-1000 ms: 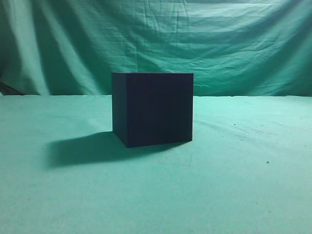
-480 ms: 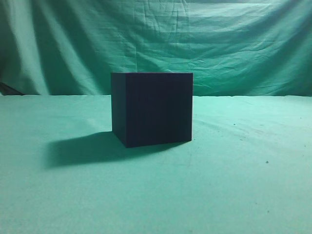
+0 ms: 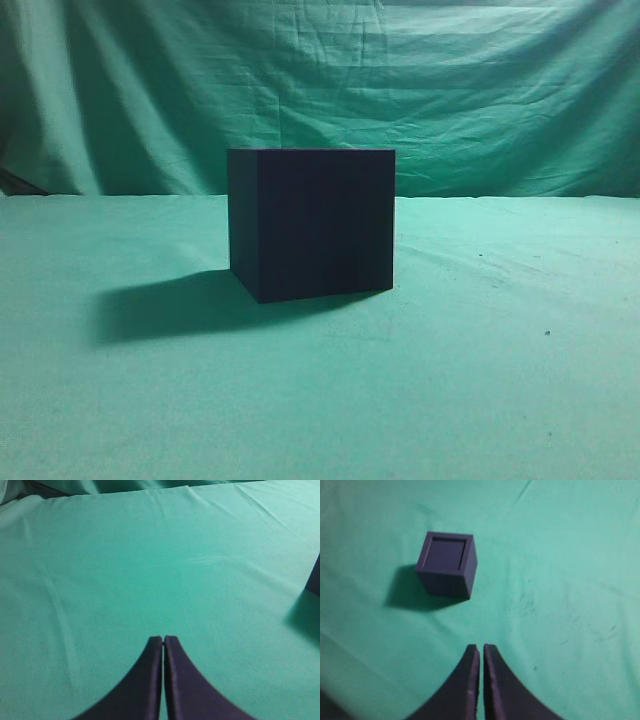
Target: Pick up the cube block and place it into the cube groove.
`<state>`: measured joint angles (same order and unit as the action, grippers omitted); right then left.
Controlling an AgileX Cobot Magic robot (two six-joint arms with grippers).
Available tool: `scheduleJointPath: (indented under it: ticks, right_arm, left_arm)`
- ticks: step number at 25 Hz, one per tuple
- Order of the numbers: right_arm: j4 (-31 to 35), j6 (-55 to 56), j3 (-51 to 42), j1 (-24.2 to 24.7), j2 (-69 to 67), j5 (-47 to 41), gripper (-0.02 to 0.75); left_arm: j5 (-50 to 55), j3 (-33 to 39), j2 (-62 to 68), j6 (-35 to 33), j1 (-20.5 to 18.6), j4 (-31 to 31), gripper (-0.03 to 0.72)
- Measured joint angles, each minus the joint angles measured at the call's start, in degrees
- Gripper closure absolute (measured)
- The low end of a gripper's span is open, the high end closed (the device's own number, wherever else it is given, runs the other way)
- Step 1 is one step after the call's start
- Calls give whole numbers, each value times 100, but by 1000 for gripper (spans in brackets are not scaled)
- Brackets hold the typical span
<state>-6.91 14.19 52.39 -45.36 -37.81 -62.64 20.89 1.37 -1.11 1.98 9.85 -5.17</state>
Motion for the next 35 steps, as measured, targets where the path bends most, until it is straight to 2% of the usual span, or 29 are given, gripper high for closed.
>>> scheduleJointPath:
  ticks: [5,9,14,19,25,27,30,35]
  right_arm:
    - [-560,-273,-470,0,408,541,738]
    - [-716,-300,-908,97,792,824,738]
    - [-727,-304,-1706,1173,1602,1985,738]
    - [-651,-304,-2765,2546,2449,3163,738]
    - [-243,-304,-4314,3889,3270,4162,738]
    - [-138,-304,-4743,4109,3454,4336,738]
    - [-91,-294,-5269,4187,3757,4417,738]
    - [-82,-294,-5389,4195,3833,4198,738]
  left_arm:
    - [0,0,0,0,0,0,688]
    - [0,0,0,0,0,0,688]
    - [0,0,0,0,0,0,688]
    - [0,0,0,0,0,0,688]
    - [0,0,0,0,0,0,688]
    - [0,0,0,0,0,0,688]
    - [0,0,0,0,0,0,688]
    - [0,0,0,0,0,0,688]
